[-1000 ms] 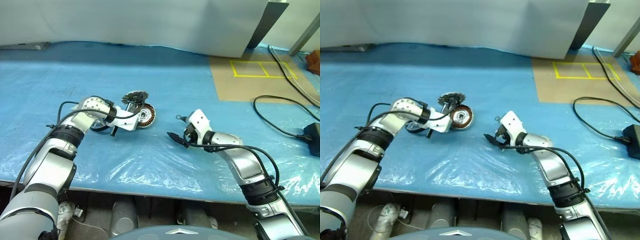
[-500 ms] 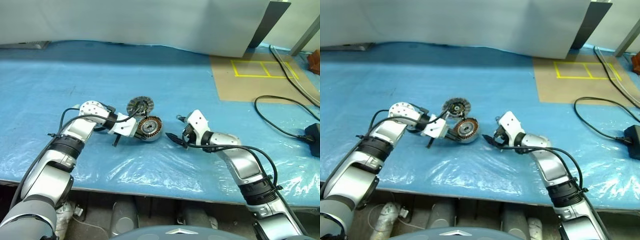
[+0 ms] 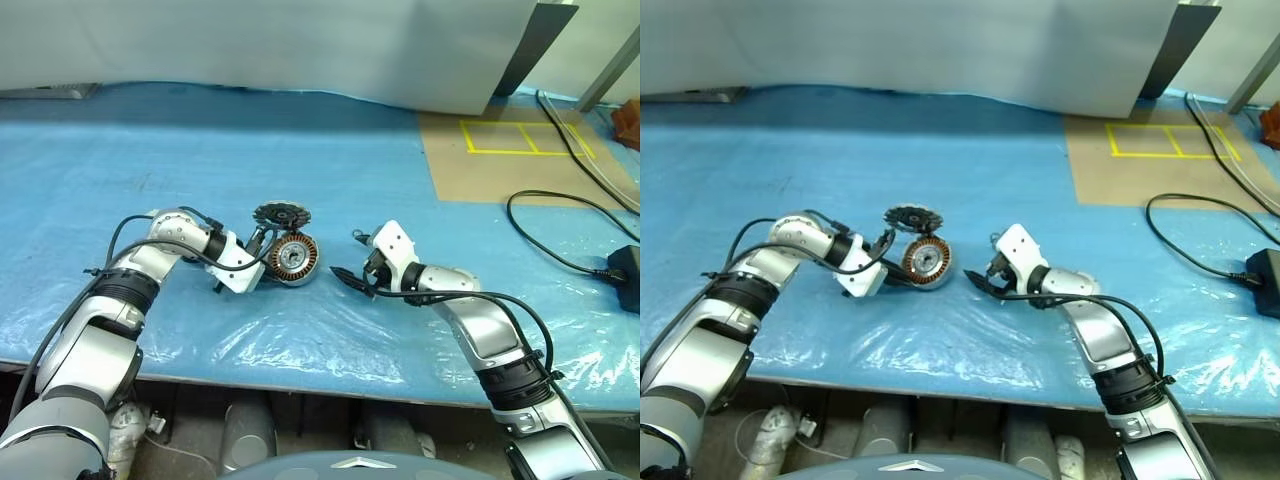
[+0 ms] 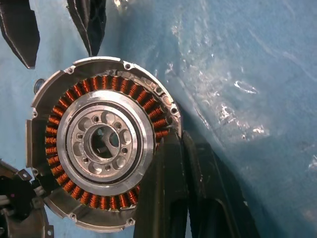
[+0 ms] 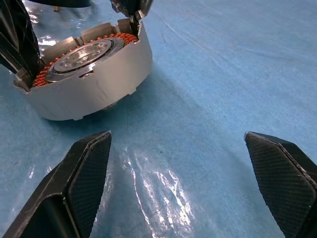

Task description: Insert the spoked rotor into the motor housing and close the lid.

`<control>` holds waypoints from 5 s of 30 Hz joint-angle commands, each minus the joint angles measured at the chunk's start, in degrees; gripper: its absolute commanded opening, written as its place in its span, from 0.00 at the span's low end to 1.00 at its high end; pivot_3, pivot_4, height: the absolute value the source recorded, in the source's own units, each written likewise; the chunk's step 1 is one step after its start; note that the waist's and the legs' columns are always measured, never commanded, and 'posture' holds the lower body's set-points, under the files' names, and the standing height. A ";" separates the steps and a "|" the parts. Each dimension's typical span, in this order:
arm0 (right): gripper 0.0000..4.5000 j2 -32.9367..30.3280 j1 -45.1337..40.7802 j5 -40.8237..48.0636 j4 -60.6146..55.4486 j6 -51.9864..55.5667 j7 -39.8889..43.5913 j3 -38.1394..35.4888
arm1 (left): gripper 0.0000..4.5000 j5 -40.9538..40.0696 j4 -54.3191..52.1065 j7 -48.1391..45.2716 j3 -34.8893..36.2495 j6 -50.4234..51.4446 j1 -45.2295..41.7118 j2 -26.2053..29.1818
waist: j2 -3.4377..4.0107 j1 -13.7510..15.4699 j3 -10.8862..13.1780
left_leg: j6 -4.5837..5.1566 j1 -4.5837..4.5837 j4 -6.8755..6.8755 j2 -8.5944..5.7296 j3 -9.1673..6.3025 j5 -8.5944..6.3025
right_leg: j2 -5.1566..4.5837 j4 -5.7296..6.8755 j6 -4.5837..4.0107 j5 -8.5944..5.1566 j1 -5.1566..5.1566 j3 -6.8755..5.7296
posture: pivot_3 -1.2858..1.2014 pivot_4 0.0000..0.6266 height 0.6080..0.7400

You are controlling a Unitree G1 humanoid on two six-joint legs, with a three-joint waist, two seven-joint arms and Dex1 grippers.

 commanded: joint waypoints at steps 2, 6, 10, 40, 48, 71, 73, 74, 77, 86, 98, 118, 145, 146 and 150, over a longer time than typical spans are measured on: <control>1.00 0.17 -0.53 -0.16 -1.43 -0.74 0.13 0.11 | 0.01 -0.39 1.87 0.50 0.07 -1.14 -1.32 0.72 | 0.00 0.02 0.00 | 0.00 0.01 0.00 0.00 0.00 0.00 | 0.00 0.01 0.00 0.00 0.00 0.00 | 0.52 0.24 1.00; 1.00 0.32 -0.45 -0.23 -1.69 -0.57 0.07 0.18 | 0.01 -0.58 2.11 1.69 0.56 -1.18 -1.55 0.21 | 0.00 0.02 0.00 | 0.00 0.01 0.00 0.00 0.00 0.00 | 0.01 0.02 0.00 0.00 0.00 0.00 | 0.52 0.24 1.00; 1.00 0.37 -0.30 -0.24 -1.94 -0.45 0.04 0.20 | 0.01 -4.70 -0.72 -2.09 0.86 6.48 -1.59 -0.92 | 0.00 0.08 0.00 | 0.00 0.01 0.01 0.00 0.00 0.00 | 0.00 0.03 0.00 0.00 0.00 0.00 | 0.52 0.24 1.00; 1.00 3.19 0.78 -0.57 0.33 -2.71 -4.40 -2.46 | 0.42 -31.65 -44.58 19.39 24.36 58.46 26.75 5.75 | 0.05 -0.53 -0.02 | -0.01 0.05 -0.08 0.06 0.11 -0.01 | 0.05 0.01 -0.29 -0.17 -0.08 0.02 | 0.52 0.24 1.00; 1.00 5.23 -4.38 -1.55 8.25 -4.67 -7.41 -4.24 | 0.42 -27.85 -45.02 28.40 27.03 55.80 39.14 -1.10 | 0.02 -1.18 -0.01 | 0.00 0.03 -0.08 0.07 0.08 -0.01 | 0.06 -0.09 -0.27 -0.18 -0.02 0.00 | 0.52 0.24 1.00; 0.73 6.27 -9.88 -8.67 26.48 -12.75 -7.79 -1.18 | 0.43 -23.38 -48.21 32.16 23.69 55.04 37.03 -4.61 | 0.00 -1.62 -0.03 | 0.01 0.24 -0.01 0.06 0.12 -0.01 | 0.06 -0.03 -0.30 -0.19 0.13 0.08 | 0.52 0.24 1.00; 0.58 6.28 -9.91 -8.63 26.76 -12.76 -7.81 -1.19 | 0.43 -23.04 -47.57 31.91 23.81 54.75 36.71 -4.31 | 0.00 -1.62 -0.03 | 0.01 0.24 0.04 0.06 0.12 -0.01 | 0.06 -0.03 -0.30 -0.19 0.16 0.08 | 0.52 0.24 1.00; 0.51 6.34 -10.00 -8.62 26.98 -12.70 -7.92 -1.25 | 0.43 -23.00 -47.26 31.79 23.92 54.67 36.55 -4.21 | 0.00 -1.62 -0.03 | 0.02 0.24 0.05 0.05 0.12 0.00 | 0.05 -0.03 -0.29 -0.18 0.16 0.09 | 0.52 0.24 1.00; 0.28 6.57 -10.27 -8.50 27.39 -12.48 -8.10 -1.39 | 0.43 -23.02 -46.52 31.47 24.35 54.40 36.22 -4.00 | 0.00 -1.61 -0.03 | 0.02 0.24 0.08 0.05 0.12 0.00 | 0.05 -0.03 -0.29 -0.18 0.17 0.09 | 0.52 0.24 1.00; 0.12 6.11 -9.44 -5.55 24.48 -10.91 -4.92 -2.71 | 0.43 -23.04 -44.83 30.84 25.60 53.23 35.88 -2.97 | 0.00 -1.57 -0.03 | 0.02 0.23 0.08 0.06 0.12 -0.01 | 0.05 -0.04 -0.30 -0.19 0.17 0.08 | 0.52 0.24 1.00; 0.12 0.25 -8.75 7.35 3.29 -0.60 14.42 -0.89 | 0.43 -25.70 -50.38 27.17 26.73 53.84 39.46 -0.18 | 0.00 -1.72 -0.04 | 0.02 0.16 -0.11 0.08 0.12 -0.01 | 0.08 -0.06 -0.15 -0.10 0.02 0.06 | 0.52 0.24 1.00; 0.12 10.99 -22.46 -0.62 26.77 -10.30 15.76 5.97 | 0.43 -22.90 -57.72 32.53 25.32 54.46 45.44 -2.22 | 0.00 -1.74 -0.03 | 0.02 0.05 -0.08 0.12 0.14 -0.01 | 0.08 -0.04 -0.33 -0.21 -0.05 0.01 | 0.52 0.24 1.00; 0.12 11.78 -23.67 -4.77 30.93 -11.78 16.61 6.90 | 0.43 -20.90 -61.64 36.21 24.33 58.63 45.08 -1.67 | 0.00 -1.72 -0.04 | 0.02 0.07 0.01 0.12 0.15 -0.01 | 0.07 0.01 -0.34 -0.20 -0.03 0.02 | 0.52 0.24 1.00; 0.12 11.78 -23.52 -4.84 30.83 -11.93 16.60 6.89 | 0.43 -20.92 -60.87 35.91 24.51 58.01 45.16 -1.57 | 0.00 -1.72 -0.04 | 0.03 0.07 0.01 0.12 0.15 -0.01 | 0.07 0.01 -0.34 -0.20 -0.03 0.02 | 0.52 0.24 1.00; 0.39 11.91 -23.07 -4.82 30.37 -11.90 16.54 6.62 | 0.43 -20.95 -58.01 34.82 24.85 55.77 44.97 -1.46 | 0.00 -1.69 -0.04 | 0.03 0.07 0.03 0.11 0.14 -0.01 | 0.07 0.00 -0.34 -0.20 -0.03 0.03 | 0.52 0.24 1.00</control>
